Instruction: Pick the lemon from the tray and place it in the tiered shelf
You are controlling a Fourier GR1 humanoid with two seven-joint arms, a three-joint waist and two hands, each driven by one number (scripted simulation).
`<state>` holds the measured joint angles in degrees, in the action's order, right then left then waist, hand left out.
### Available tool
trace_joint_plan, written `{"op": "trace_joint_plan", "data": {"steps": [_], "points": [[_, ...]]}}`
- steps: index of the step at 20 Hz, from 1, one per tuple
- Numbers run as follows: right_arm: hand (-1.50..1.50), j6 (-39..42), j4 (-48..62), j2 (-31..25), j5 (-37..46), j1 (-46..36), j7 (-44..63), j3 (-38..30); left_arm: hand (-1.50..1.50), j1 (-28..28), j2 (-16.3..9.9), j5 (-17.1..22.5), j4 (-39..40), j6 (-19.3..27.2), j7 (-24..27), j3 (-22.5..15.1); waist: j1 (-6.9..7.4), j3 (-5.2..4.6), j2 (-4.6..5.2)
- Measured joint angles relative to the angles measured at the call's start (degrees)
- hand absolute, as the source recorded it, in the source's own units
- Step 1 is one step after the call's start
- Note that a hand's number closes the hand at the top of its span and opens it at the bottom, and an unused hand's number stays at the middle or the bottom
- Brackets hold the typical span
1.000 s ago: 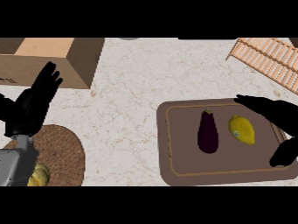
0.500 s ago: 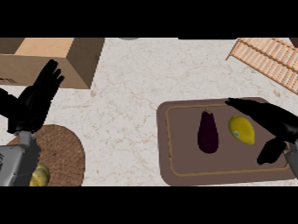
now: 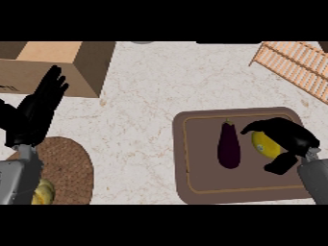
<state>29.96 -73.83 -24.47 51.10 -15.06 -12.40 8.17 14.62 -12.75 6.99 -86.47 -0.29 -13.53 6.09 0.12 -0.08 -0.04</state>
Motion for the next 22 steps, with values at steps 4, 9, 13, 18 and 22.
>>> {"op": "trace_joint_plan", "data": {"steps": [4,9,13,18,22], "points": [[1.5,-2.5,2.3,0.4,2.7,-1.8,-2.7,0.4,0.0,0.1,1.0,-0.9,0.2,0.4,0.1,-0.5,0.05,-0.14,-0.13],[1.5,-6.7,-0.6,1.1,5.1,0.7,-5.7,1.6,0.0,-0.2,0.8,-1.1,0.5,0.0,0.5,0.1,-0.25,-0.31,-0.27],[1.5,-9.6,-12.5,-0.3,9.6,10.2,-6.4,7.8,0.0,-0.7,0.2,-0.7,0.8,-0.3,1.2,1.2,-1.26,-0.63,-0.74],[1.5,-14.7,-25.4,-2.2,12.2,24.9,-7.2,12.4,0.0,-0.9,-0.1,-0.6,1.5,-0.7,2.0,1.9,-1.55,-0.27,-0.51],[1.5,-15.1,-34.8,-2.9,8.3,33.1,-8.2,11.4,0.0,-1.0,0.1,-0.9,0.0,-0.5,0.5,1.4,-1.4,-0.06,-0.33]]}}
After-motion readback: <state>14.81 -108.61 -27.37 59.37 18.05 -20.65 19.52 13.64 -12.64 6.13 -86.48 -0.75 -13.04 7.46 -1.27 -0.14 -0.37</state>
